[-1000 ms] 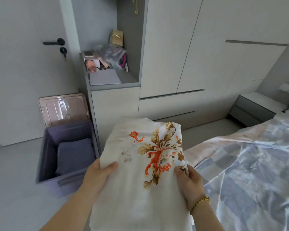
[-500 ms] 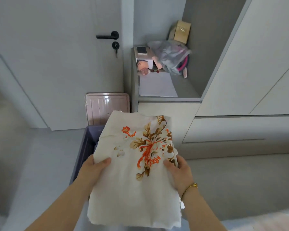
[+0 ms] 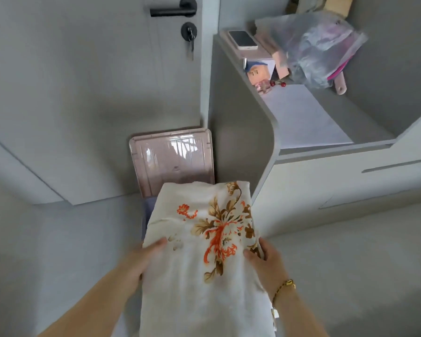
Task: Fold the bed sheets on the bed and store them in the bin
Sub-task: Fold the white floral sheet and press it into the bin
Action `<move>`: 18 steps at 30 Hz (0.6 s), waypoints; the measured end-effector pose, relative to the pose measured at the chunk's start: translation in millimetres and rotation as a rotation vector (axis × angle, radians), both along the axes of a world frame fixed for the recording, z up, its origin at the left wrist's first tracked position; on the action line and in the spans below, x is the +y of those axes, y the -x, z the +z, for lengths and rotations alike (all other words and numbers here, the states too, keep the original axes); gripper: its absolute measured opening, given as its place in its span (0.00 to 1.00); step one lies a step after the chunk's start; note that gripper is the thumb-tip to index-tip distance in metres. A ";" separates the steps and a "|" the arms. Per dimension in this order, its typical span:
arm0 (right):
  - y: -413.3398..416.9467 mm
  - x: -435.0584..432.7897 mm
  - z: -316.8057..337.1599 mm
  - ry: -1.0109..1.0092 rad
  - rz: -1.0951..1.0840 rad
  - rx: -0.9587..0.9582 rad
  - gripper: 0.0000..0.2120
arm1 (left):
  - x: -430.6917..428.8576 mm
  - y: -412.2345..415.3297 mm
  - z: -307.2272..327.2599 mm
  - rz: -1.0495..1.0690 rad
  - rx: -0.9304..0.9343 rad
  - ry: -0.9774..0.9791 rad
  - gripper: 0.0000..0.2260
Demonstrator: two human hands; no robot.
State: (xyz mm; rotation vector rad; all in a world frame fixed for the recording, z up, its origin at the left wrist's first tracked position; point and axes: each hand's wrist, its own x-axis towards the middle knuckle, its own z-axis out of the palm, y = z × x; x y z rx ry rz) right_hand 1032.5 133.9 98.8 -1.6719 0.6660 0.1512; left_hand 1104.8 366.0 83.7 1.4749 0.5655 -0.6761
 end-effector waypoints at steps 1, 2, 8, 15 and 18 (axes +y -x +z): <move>-12.8 9.5 -19.4 -0.001 0.003 0.027 0.10 | 12.5 -12.1 -20.2 -0.005 0.016 -0.013 0.14; -21.0 16.9 -33.9 -0.001 0.000 0.065 0.10 | 18.0 -17.5 -34.9 -0.008 0.033 -0.057 0.15; -91.2 35.3 -180.6 0.021 0.084 0.174 0.08 | 30.6 -51.5 -184.6 0.064 0.039 -0.172 0.42; -119.2 41.7 -347.3 0.136 0.024 0.110 0.06 | 30.4 -82.5 -367.2 0.064 -0.121 -0.042 0.33; -132.9 36.5 -388.1 0.199 -0.003 0.060 0.09 | 20.3 -97.7 -402.9 0.050 -0.251 0.004 0.23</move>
